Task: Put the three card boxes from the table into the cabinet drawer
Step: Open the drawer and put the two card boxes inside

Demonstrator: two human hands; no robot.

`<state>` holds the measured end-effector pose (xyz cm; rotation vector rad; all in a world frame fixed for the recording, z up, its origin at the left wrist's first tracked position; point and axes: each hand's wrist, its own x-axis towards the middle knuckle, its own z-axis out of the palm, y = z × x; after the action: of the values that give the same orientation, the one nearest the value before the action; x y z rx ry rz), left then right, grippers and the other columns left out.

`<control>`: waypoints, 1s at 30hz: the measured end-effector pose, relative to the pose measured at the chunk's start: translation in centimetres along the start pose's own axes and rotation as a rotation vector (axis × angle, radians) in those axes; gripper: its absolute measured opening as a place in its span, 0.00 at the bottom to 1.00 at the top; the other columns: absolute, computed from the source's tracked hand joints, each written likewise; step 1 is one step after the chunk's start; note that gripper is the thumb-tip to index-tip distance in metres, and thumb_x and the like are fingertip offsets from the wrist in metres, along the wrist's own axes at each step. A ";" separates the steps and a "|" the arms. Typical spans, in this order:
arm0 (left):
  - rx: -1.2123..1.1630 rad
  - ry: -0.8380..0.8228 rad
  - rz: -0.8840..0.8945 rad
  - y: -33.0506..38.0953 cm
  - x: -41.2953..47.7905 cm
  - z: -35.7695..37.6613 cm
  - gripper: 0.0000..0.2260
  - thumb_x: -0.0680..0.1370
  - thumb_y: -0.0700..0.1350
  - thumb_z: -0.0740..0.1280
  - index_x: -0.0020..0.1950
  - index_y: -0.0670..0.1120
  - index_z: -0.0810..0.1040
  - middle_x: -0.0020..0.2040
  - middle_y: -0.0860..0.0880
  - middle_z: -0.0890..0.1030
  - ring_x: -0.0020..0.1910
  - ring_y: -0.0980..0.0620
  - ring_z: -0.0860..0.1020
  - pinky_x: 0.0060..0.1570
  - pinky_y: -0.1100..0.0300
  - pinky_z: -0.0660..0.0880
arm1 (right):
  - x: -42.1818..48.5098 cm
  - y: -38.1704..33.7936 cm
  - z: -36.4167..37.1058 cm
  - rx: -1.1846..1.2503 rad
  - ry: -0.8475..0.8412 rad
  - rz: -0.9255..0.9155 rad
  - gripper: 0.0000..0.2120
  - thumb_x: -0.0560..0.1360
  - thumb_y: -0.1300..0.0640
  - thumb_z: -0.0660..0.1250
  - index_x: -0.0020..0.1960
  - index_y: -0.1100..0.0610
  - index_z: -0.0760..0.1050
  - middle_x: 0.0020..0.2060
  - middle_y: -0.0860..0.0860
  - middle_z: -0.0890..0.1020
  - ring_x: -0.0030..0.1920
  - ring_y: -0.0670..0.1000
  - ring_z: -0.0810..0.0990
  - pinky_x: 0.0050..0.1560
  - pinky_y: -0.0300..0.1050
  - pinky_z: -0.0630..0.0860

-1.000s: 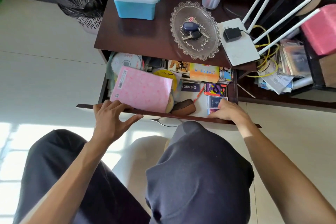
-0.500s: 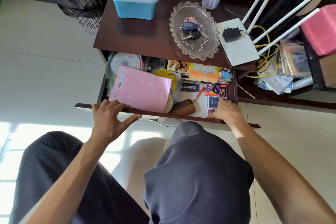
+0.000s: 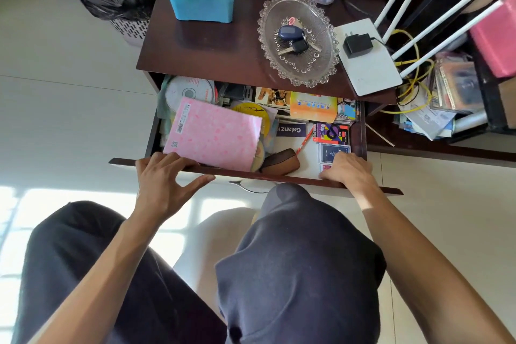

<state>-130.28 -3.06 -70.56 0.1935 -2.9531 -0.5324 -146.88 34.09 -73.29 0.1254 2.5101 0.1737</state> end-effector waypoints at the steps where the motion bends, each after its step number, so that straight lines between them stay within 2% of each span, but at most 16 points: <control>1: 0.013 -0.008 -0.005 -0.1 0.0 0.1 0.23 0.70 0.73 0.61 0.48 0.58 0.82 0.48 0.58 0.83 0.47 0.52 0.73 0.49 0.56 0.58 | 0.1 0.1 0.2 0.007 0.007 0.002 0.24 0.70 0.39 0.75 0.52 0.54 0.70 0.44 0.52 0.75 0.42 0.55 0.73 0.45 0.47 0.67; 3: 0.035 -0.035 -0.031 -0.1 0.0 0.1 0.23 0.70 0.73 0.61 0.48 0.58 0.82 0.49 0.59 0.83 0.47 0.51 0.73 0.49 0.56 0.58 | 0.2 0.0 0.4 0.042 0.027 -0.003 0.21 0.72 0.39 0.72 0.49 0.54 0.70 0.42 0.51 0.76 0.41 0.54 0.74 0.44 0.47 0.68; 5: 0.046 -0.105 -0.077 0.4 0.3 -0.6 0.24 0.70 0.73 0.62 0.50 0.56 0.82 0.51 0.58 0.83 0.50 0.50 0.75 0.51 0.55 0.60 | -0.1 -0.3 0.0 0.139 0.030 -0.073 0.16 0.76 0.42 0.69 0.46 0.55 0.75 0.38 0.50 0.79 0.39 0.53 0.79 0.38 0.44 0.68; 7: 0.040 -0.260 -0.118 1.1 1.0 -2.3 0.25 0.71 0.70 0.63 0.55 0.54 0.83 0.56 0.55 0.83 0.57 0.48 0.76 0.57 0.51 0.63 | -1.5 -0.5 -1.2 0.326 0.005 -0.164 0.10 0.78 0.46 0.68 0.46 0.53 0.78 0.39 0.49 0.81 0.39 0.50 0.80 0.34 0.40 0.68; 10: -0.078 -0.523 -0.157 2.3 1.9 -6.9 0.24 0.75 0.62 0.65 0.65 0.50 0.79 0.65 0.49 0.80 0.66 0.47 0.76 0.68 0.47 0.68 | -6.0 -0.8 -4.7 0.550 -0.019 -0.198 0.06 0.80 0.52 0.68 0.53 0.54 0.80 0.44 0.47 0.81 0.45 0.49 0.80 0.37 0.38 0.70; 12: -0.228 -0.601 -0.315 3.4 1.6 -11.6 0.19 0.75 0.58 0.69 0.63 0.52 0.79 0.61 0.50 0.83 0.61 0.48 0.80 0.62 0.51 0.75 | -10.2 -1.0 -7.9 0.636 -0.084 -0.140 0.08 0.80 0.52 0.68 0.55 0.54 0.81 0.47 0.47 0.81 0.49 0.49 0.80 0.40 0.39 0.71; 14: -0.431 -0.691 -0.555 5.2 0.5 -17.2 0.15 0.75 0.58 0.70 0.59 0.55 0.79 0.50 0.51 0.85 0.51 0.50 0.83 0.47 0.58 0.77 | -15.4 -0.9 -11.6 0.676 -0.197 -0.112 0.11 0.80 0.51 0.67 0.58 0.55 0.81 0.50 0.49 0.81 0.51 0.50 0.80 0.46 0.42 0.74; 15: -0.518 -0.725 -0.655 6.1 -0.3 -20.1 0.12 0.74 0.58 0.70 0.55 0.57 0.79 0.47 0.50 0.85 0.47 0.50 0.84 0.42 0.58 0.77 | -18.2 -0.7 -13.6 0.678 -0.252 -0.111 0.12 0.80 0.50 0.66 0.59 0.55 0.81 0.51 0.50 0.81 0.52 0.51 0.80 0.49 0.44 0.75; 17: -0.618 -0.751 -0.803 7.9 -2.5 -26.1 0.04 0.75 0.55 0.71 0.48 0.58 0.79 0.46 0.45 0.85 0.41 0.47 0.83 0.43 0.51 0.78 | -24.3 -0.1 -18.0 0.657 -0.324 -0.110 0.13 0.80 0.48 0.66 0.58 0.54 0.80 0.51 0.50 0.82 0.52 0.52 0.82 0.51 0.46 0.78; 20: -0.634 -0.772 -0.885 10.7 -6.6 -35.9 0.01 0.75 0.52 0.70 0.45 0.57 0.80 0.42 0.45 0.85 0.40 0.45 0.82 0.49 0.48 0.79 | -34.2 1.4 -24.5 0.643 -0.358 -0.129 0.10 0.80 0.46 0.65 0.53 0.52 0.80 0.48 0.48 0.82 0.50 0.50 0.82 0.45 0.42 0.77; 22: -0.633 -0.779 -0.927 12.8 -9.4 -42.2 0.04 0.77 0.49 0.69 0.47 0.51 0.81 0.40 0.46 0.85 0.40 0.44 0.83 0.45 0.50 0.79 | -40.4 2.4 -28.6 0.667 -0.373 -0.129 0.10 0.79 0.46 0.65 0.53 0.50 0.80 0.47 0.47 0.84 0.48 0.50 0.83 0.47 0.45 0.81; 25: -0.648 -0.764 -0.982 15.8 -13.2 -50.8 0.07 0.78 0.47 0.67 0.51 0.45 0.82 0.40 0.45 0.84 0.39 0.46 0.82 0.35 0.60 0.73 | -48.7 4.4 -33.7 0.666 -0.395 -0.134 0.09 0.78 0.45 0.65 0.51 0.48 0.80 0.43 0.46 0.85 0.45 0.49 0.85 0.48 0.46 0.82; 28: -0.651 -0.771 -0.999 18.0 -16.6 -57.2 0.08 0.79 0.47 0.67 0.51 0.44 0.81 0.40 0.45 0.84 0.36 0.50 0.81 0.34 0.62 0.72 | -54.5 6.7 -37.0 0.627 -0.392 -0.157 0.06 0.78 0.45 0.65 0.49 0.45 0.79 0.42 0.45 0.84 0.45 0.47 0.84 0.46 0.42 0.78; 30: -0.680 -0.788 -1.043 18.9 -18.5 -60.3 0.07 0.78 0.48 0.67 0.49 0.46 0.81 0.42 0.44 0.84 0.36 0.49 0.80 0.38 0.58 0.74 | -56.5 8.4 -38.5 0.600 -0.395 -0.149 0.07 0.79 0.47 0.65 0.50 0.48 0.80 0.43 0.47 0.84 0.45 0.49 0.84 0.45 0.43 0.78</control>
<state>-104.66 -3.04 -9.89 1.7947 -2.7802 -2.0480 -123.38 31.30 -8.56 0.1909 2.0899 -0.6117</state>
